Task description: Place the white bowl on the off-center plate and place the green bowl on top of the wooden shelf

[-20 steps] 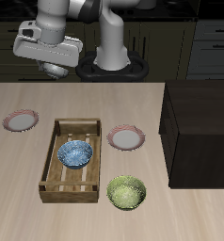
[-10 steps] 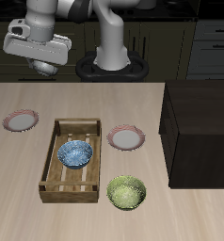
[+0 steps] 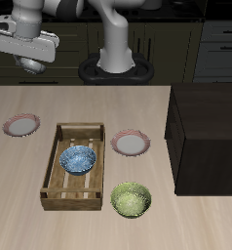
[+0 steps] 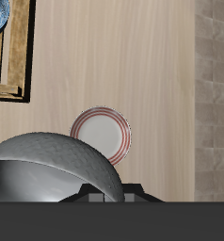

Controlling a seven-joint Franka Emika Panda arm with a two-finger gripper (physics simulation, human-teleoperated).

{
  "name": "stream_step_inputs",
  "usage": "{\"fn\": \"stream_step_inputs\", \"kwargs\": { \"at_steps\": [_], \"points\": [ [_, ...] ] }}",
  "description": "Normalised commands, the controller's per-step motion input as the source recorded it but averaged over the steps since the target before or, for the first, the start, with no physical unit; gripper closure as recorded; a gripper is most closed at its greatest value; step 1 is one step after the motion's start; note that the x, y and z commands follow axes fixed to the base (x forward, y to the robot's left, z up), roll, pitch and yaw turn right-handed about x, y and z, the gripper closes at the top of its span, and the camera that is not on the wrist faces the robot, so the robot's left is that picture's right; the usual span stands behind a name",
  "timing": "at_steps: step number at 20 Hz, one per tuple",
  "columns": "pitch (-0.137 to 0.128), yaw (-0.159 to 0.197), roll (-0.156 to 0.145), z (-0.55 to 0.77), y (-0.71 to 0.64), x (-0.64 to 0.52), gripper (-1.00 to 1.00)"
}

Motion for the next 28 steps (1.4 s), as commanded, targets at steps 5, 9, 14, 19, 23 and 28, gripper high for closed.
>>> {"fn": "stream_step_inputs", "kwargs": {
  "at_steps": [5,9,14,19,23,28],
  "points": [
    [-0.004,0.008,0.023,-0.02,-0.06,-0.10,1.00],
    [-0.019,-0.003,0.061,-0.05,0.05,0.03,1.00],
    [-0.004,0.006,-0.025,0.00,-0.11,0.06,1.00],
    [0.027,0.010,-0.050,-0.26,-0.15,0.26,1.00],
    [0.087,-0.018,-0.034,-0.58,-0.14,0.25,1.00],
    [0.027,-0.007,0.002,-0.31,0.09,0.01,1.00]
  ]
}}
